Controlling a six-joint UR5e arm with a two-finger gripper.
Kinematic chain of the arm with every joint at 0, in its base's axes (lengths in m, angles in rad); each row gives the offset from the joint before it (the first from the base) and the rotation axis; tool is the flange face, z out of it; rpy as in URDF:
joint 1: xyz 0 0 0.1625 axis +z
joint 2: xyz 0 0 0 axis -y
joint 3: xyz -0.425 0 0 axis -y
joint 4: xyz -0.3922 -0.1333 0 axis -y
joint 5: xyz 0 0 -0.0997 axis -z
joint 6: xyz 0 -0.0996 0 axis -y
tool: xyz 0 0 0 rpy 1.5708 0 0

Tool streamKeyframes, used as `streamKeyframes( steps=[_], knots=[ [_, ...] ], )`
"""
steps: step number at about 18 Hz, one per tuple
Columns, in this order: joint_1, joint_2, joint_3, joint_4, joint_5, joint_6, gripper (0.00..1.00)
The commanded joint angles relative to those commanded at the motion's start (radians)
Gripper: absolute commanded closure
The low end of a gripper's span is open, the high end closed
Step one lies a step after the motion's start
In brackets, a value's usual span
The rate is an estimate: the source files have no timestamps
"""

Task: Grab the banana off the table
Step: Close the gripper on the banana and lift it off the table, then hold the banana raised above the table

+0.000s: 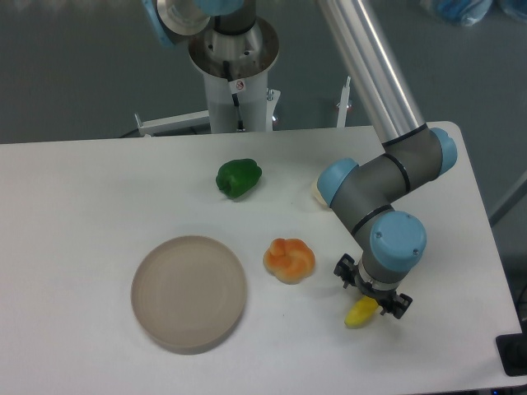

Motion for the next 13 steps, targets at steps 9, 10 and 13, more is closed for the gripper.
streamKeyframes(
  steps=[9,10,13],
  knots=[
    [0.034,0.075,0.011,-0.073,-0.061,0.000,0.85],
    [0.037,0.093,0.026,-0.113,-0.063,0.000,0.85],
    [0.038,0.127,0.092,-0.227,-0.061,0.000,0.85]
  ],
)
